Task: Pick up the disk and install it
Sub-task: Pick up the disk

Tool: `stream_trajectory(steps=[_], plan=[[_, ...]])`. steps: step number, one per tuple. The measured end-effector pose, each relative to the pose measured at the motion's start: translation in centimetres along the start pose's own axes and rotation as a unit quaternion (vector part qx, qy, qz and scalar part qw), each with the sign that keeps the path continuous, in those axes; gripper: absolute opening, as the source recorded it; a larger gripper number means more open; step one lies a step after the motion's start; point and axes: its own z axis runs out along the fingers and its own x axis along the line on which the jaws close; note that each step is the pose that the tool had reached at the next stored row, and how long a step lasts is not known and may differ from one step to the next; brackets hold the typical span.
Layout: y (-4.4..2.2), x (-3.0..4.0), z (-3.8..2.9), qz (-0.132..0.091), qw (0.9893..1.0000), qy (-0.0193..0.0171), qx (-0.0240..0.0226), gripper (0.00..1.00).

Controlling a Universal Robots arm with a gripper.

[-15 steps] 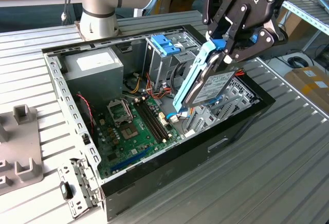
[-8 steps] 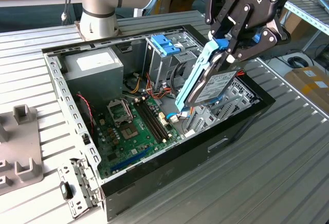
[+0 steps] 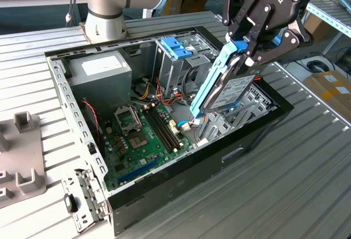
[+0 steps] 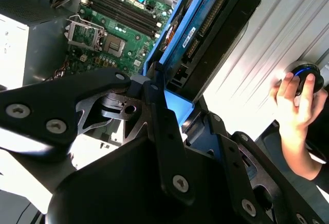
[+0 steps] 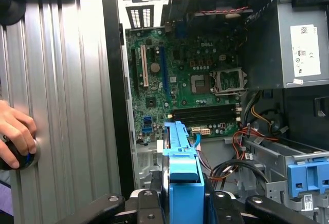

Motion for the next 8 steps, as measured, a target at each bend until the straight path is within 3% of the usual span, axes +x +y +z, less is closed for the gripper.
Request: stream_trajectory(steps=[8], plan=[[-0.63,-0.02,0.02,0.0,1.0,0.0,0.0,0.37]])
